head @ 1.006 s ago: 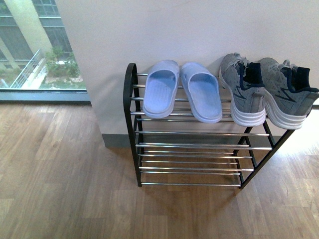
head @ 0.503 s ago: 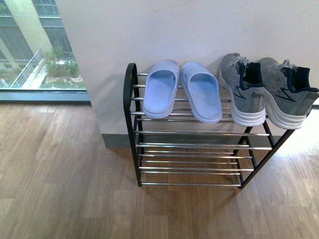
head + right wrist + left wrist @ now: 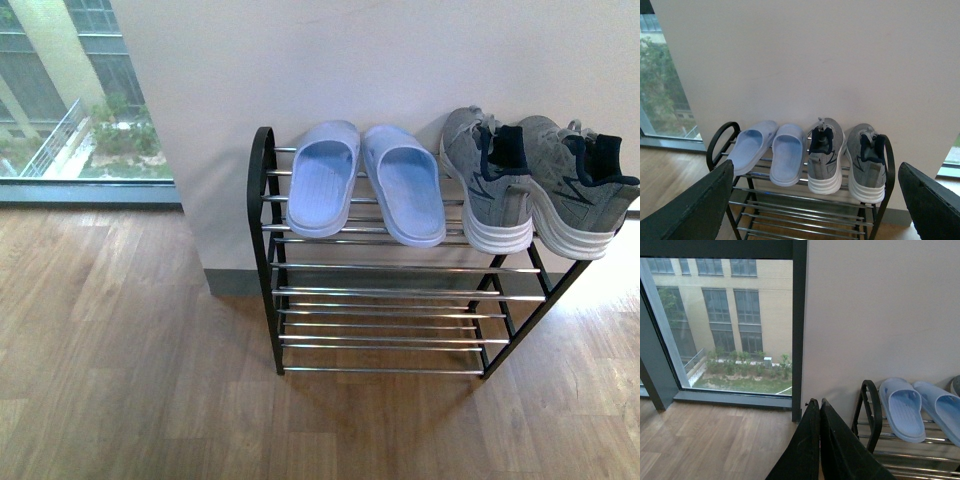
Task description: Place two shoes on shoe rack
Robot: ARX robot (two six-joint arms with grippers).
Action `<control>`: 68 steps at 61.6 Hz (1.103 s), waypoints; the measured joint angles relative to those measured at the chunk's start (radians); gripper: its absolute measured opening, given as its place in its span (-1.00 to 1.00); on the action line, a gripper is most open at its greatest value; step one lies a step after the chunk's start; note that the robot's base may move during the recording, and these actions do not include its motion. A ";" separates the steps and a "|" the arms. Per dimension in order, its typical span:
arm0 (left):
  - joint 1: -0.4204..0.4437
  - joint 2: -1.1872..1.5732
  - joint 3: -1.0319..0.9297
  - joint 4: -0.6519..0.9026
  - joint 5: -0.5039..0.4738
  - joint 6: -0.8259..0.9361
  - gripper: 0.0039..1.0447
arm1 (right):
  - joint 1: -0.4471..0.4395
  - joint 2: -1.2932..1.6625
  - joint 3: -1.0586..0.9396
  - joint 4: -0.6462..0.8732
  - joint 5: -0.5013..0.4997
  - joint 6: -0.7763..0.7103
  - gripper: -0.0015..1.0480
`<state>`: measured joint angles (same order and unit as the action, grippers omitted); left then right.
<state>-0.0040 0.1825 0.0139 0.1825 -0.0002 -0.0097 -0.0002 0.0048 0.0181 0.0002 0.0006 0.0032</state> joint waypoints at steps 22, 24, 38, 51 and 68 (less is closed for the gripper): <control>0.001 -0.166 0.000 -0.183 0.000 0.001 -0.98 | 0.000 0.000 0.000 0.000 0.000 0.000 0.82; 0.001 -0.166 0.000 -0.183 0.000 0.002 -0.98 | 0.000 0.000 0.000 0.000 0.000 0.000 0.82; 0.001 -0.166 0.000 -0.183 0.000 0.001 -0.41 | 0.000 0.000 0.000 0.000 0.000 0.000 0.82; 0.001 -0.166 0.000 -0.183 0.000 0.002 0.28 | 0.000 0.000 0.000 0.000 0.000 0.000 0.82; 0.001 -0.167 0.000 -0.183 0.000 0.003 0.82 | 0.000 0.000 0.000 0.000 0.000 0.000 0.82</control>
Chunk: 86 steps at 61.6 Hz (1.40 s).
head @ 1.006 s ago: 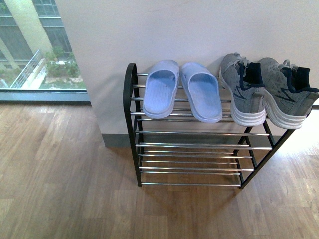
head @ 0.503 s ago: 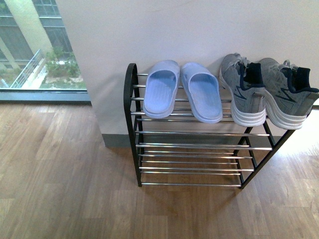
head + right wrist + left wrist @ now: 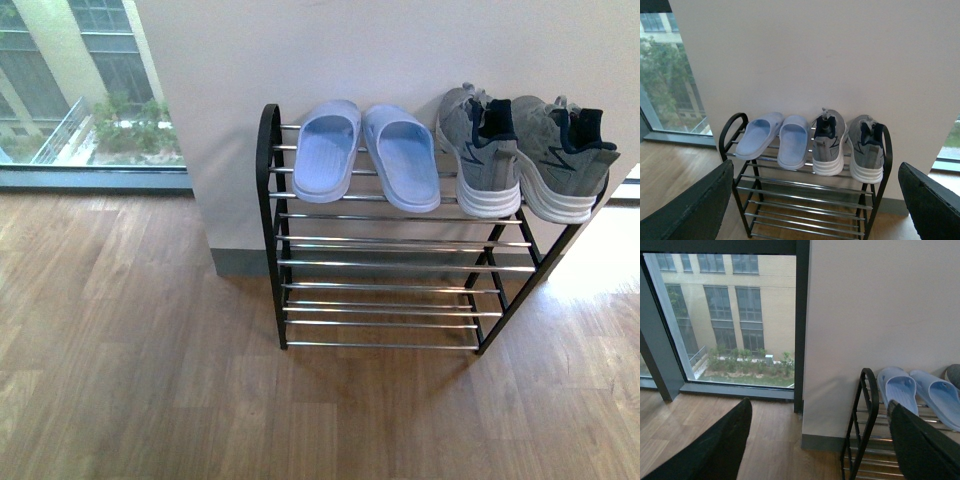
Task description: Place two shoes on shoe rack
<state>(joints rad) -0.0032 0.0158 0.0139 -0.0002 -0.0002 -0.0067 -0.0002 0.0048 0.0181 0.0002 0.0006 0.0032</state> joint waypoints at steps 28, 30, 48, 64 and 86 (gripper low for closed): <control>0.000 0.000 0.000 0.000 0.000 0.000 0.83 | 0.000 0.000 0.000 0.000 0.000 0.000 0.82; 0.000 0.000 0.000 0.000 0.000 0.000 0.83 | 0.000 0.000 0.000 0.000 0.000 0.000 0.82; 0.000 0.000 0.000 0.000 0.000 0.000 0.83 | 0.000 0.000 0.000 0.000 0.000 0.000 0.82; 0.000 0.000 0.000 0.000 0.000 0.000 0.83 | 0.000 0.000 0.000 0.000 0.000 0.000 0.82; 0.000 0.000 0.000 0.000 0.000 0.000 0.83 | 0.000 0.000 0.000 0.000 0.000 0.000 0.82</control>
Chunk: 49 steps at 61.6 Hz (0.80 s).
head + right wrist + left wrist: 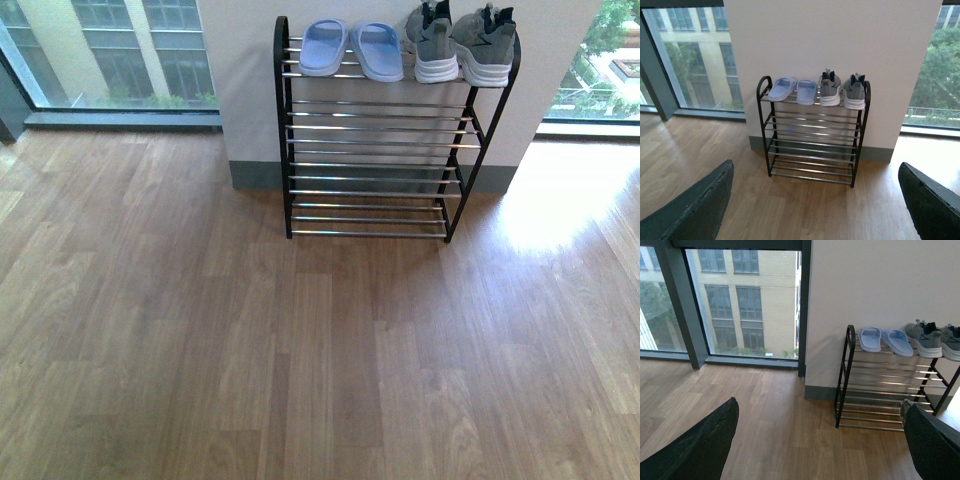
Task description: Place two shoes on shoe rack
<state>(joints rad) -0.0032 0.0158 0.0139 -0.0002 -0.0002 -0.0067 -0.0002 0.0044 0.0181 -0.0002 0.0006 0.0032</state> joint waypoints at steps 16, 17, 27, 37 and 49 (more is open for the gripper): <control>0.000 0.000 0.000 0.000 0.000 0.000 0.83 | 0.000 0.000 0.000 0.000 0.000 0.000 0.82; 0.000 0.000 0.000 0.000 0.000 0.000 0.83 | 0.000 -0.001 0.000 0.000 0.000 0.000 0.82; 0.000 0.000 0.000 0.000 0.000 0.000 0.83 | 0.000 0.000 0.000 0.000 0.000 0.000 0.82; 0.000 0.000 0.000 0.000 0.000 0.001 0.83 | 0.000 0.000 0.000 0.000 0.000 0.000 0.82; 0.000 0.000 0.000 0.000 0.000 0.002 0.83 | 0.000 0.000 0.000 0.000 0.000 0.000 0.82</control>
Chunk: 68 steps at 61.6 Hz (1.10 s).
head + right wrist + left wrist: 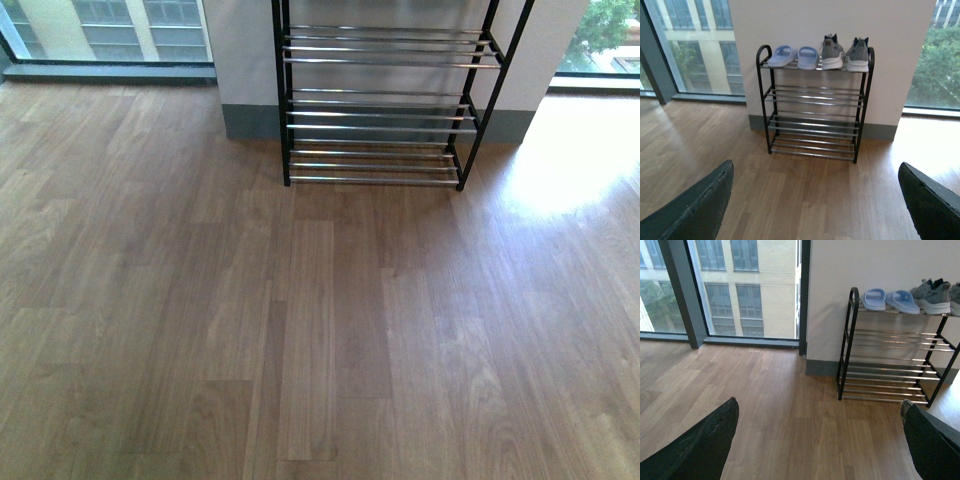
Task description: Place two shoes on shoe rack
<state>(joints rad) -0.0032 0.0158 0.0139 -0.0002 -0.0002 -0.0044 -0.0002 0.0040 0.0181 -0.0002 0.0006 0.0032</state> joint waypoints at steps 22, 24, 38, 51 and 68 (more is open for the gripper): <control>0.000 0.000 0.000 0.000 0.000 0.000 0.83 | 0.000 0.000 0.000 0.000 0.000 0.000 0.82; 0.000 0.000 0.000 0.000 0.000 0.000 0.83 | 0.000 0.000 0.000 0.000 0.000 0.000 0.82; 0.000 0.000 0.000 0.000 0.000 0.000 0.83 | 0.000 0.000 0.000 0.000 0.000 0.000 0.82; 0.000 0.000 0.000 0.000 0.000 0.000 0.83 | 0.000 0.000 0.000 0.000 0.000 0.000 0.82; 0.000 0.000 0.000 0.000 0.000 0.000 0.83 | 0.000 0.000 0.000 0.000 0.000 0.000 0.82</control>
<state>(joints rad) -0.0032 0.0158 0.0139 -0.0002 -0.0002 -0.0044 -0.0002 0.0040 0.0181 -0.0002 0.0006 0.0032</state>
